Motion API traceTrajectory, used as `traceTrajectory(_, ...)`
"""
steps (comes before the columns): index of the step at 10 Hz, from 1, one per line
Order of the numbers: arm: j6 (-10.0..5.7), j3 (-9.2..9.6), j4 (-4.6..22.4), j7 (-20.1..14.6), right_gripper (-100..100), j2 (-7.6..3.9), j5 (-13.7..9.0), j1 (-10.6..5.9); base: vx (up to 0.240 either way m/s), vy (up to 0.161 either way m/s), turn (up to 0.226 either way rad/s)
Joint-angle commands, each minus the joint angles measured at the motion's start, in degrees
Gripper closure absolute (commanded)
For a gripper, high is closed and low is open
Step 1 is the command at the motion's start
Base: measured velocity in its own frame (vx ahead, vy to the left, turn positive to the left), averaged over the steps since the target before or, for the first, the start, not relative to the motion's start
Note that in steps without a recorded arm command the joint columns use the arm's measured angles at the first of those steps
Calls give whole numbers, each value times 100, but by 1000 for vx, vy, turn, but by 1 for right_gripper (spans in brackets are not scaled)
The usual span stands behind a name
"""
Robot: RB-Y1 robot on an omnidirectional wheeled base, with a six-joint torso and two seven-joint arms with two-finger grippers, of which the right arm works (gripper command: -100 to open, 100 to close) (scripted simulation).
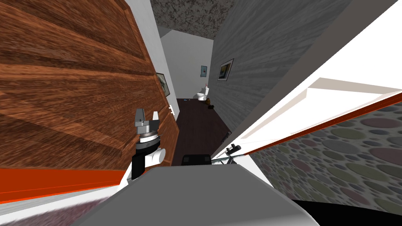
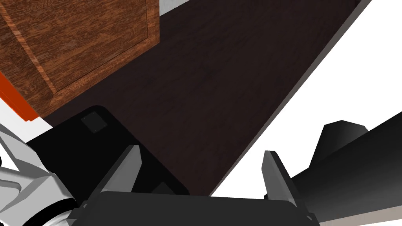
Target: Push the door open
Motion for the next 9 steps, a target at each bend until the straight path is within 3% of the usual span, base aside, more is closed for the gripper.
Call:
traceTrajectory(1,-50,-96,-66,-187,-100,0,-285,-28,-67,0,2)
traceTrajectory(5,-146,-284,-24,-617,-100,15,-893,-98,-64,5,-1)
traceTrajectory(6,-146,-284,-24,-617,-100,15,-919,-98,-39,6,-13)
traceTrajectory(9,-210,-399,2,-879,-100,25,-1306,-141,-56,-5,-5)
